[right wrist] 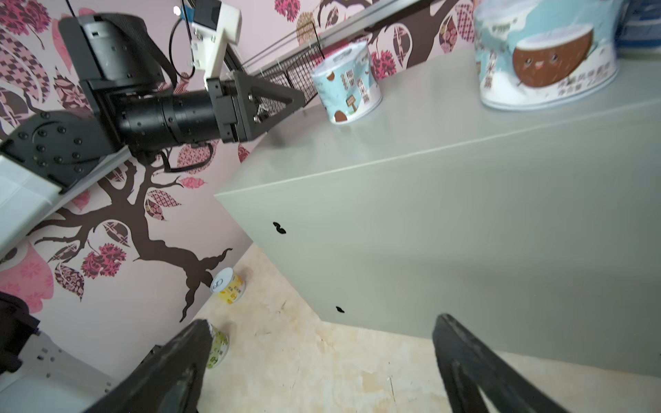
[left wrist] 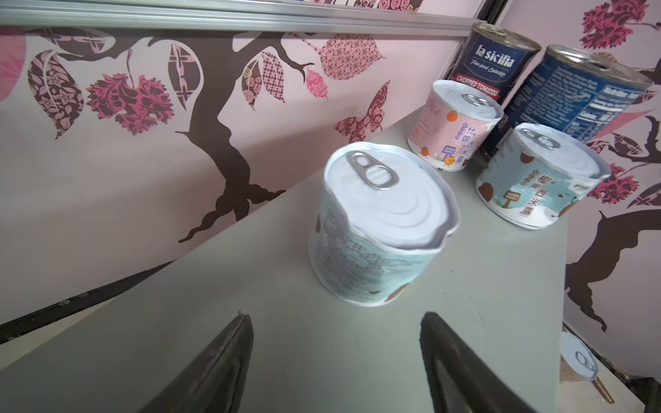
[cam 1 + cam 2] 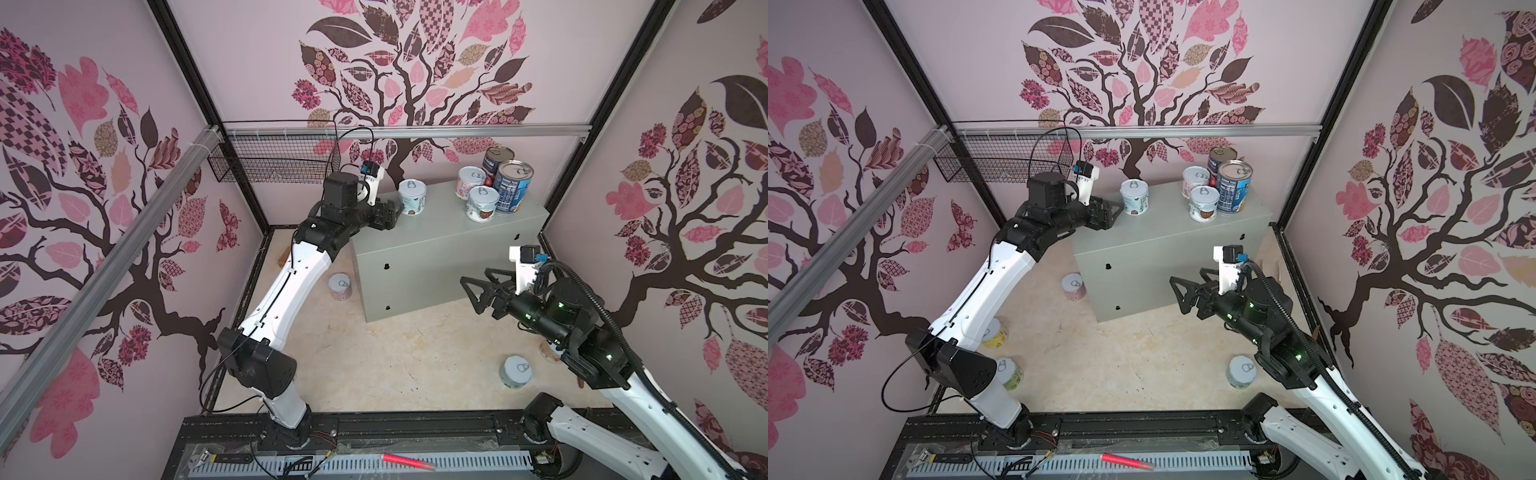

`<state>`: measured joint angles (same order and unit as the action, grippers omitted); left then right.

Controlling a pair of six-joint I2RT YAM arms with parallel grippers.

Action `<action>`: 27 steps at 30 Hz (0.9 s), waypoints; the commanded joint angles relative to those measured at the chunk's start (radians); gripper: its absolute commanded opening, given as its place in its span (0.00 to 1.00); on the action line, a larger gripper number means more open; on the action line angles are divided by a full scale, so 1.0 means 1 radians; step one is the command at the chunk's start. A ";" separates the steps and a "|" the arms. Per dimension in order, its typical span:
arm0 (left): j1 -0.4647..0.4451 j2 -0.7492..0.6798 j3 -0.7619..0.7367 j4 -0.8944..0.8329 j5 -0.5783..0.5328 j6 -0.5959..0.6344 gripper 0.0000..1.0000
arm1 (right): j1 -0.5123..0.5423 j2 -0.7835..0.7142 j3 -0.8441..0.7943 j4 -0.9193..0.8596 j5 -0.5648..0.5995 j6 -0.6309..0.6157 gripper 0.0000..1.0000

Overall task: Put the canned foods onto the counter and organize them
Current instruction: 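Withdraw the right gripper toward the table while the left gripper reaches the cabinet top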

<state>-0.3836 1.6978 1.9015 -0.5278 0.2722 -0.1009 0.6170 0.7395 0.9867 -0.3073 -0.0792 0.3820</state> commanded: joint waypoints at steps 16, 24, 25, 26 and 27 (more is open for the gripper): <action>0.017 0.120 0.130 0.049 0.267 0.122 0.83 | 0.001 -0.026 -0.048 0.003 -0.111 0.012 1.00; 0.017 0.171 0.177 0.061 0.330 0.112 0.81 | 0.001 -0.023 -0.048 -0.010 -0.113 0.006 1.00; 0.017 0.175 0.179 0.063 0.338 0.111 0.80 | 0.000 -0.023 -0.048 -0.013 -0.112 0.005 1.00; 0.016 0.179 0.183 0.069 0.343 0.108 0.79 | 0.001 -0.023 -0.048 -0.015 -0.111 0.004 1.00; 0.014 0.183 0.185 0.070 0.348 0.109 0.78 | 0.001 -0.023 -0.048 -0.016 -0.111 0.003 1.00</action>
<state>-0.3653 1.8637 2.0293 -0.4946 0.5743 0.0025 0.6170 0.7189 0.9279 -0.3161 -0.1833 0.3859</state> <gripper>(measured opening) 0.780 0.999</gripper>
